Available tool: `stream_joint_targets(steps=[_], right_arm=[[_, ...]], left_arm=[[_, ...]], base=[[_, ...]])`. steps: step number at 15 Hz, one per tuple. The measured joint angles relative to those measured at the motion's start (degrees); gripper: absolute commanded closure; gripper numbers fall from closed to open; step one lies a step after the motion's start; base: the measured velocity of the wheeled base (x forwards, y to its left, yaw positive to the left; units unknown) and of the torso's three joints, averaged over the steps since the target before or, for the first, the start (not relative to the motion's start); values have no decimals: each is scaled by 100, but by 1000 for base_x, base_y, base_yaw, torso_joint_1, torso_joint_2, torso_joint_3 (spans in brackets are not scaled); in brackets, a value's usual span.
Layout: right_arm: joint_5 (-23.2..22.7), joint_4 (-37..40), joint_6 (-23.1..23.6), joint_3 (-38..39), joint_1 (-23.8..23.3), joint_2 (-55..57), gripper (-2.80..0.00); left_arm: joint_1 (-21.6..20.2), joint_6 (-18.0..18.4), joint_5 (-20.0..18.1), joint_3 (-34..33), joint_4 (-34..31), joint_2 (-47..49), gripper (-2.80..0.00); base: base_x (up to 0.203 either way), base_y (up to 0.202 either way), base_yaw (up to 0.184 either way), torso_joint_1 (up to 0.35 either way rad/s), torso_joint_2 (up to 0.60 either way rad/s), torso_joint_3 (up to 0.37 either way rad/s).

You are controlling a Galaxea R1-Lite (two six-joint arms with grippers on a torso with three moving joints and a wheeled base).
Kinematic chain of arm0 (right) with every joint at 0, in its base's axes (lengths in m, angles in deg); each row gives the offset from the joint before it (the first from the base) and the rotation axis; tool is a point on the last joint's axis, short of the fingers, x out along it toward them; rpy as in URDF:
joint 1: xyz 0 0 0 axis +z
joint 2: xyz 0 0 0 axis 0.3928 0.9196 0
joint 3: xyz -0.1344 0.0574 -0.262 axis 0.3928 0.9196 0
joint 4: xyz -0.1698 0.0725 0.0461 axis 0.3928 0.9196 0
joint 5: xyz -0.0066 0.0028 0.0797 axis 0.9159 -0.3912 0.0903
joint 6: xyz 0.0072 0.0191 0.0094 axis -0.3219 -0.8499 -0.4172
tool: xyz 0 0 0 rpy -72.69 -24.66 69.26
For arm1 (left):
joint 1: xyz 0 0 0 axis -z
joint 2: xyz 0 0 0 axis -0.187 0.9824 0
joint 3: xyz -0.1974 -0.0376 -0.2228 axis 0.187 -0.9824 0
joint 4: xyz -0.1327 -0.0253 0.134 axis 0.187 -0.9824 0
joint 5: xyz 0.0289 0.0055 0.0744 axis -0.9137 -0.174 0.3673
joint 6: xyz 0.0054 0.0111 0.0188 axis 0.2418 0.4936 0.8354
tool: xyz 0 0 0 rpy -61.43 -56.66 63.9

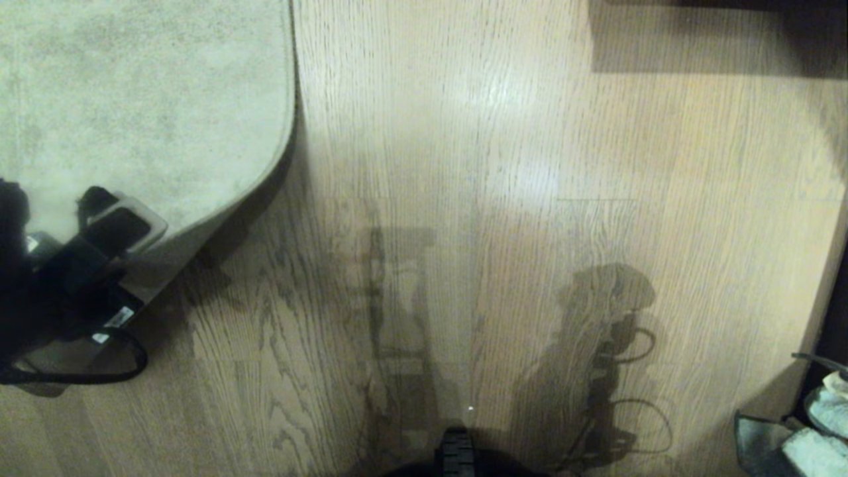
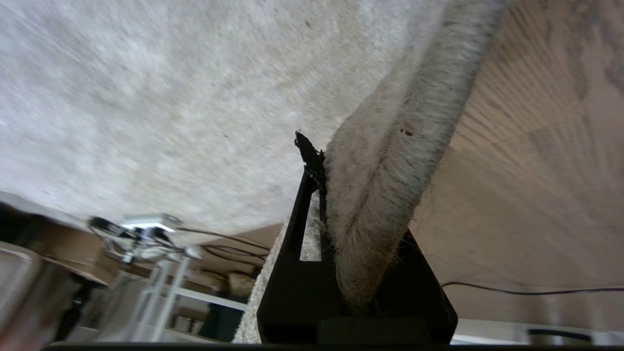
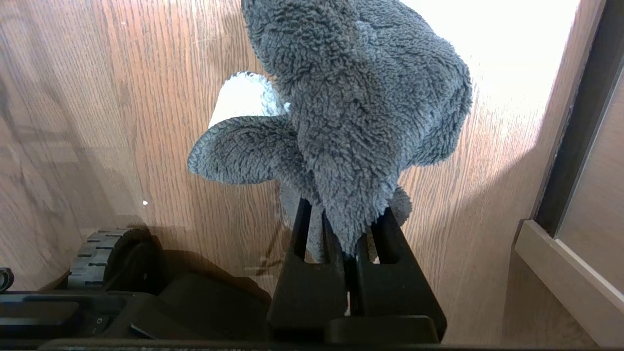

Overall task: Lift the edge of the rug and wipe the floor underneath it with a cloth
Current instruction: Lift up the carpet, then wipe the floor under the carpet with a rag

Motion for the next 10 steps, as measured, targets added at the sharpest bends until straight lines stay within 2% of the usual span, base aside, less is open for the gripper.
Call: stream_joint_targets(steps=[4, 10], right_arm=[[0, 0, -3, 0, 0, 0, 0], [0, 0, -2, 0, 0, 0, 0]], left_arm=[[163, -641, 38, -355, 239, -175, 0], [278, -795, 57, -449, 661, -198, 0]], base=[[0, 0, 0, 0, 0, 0], [0, 0, 0, 0, 0, 0]])
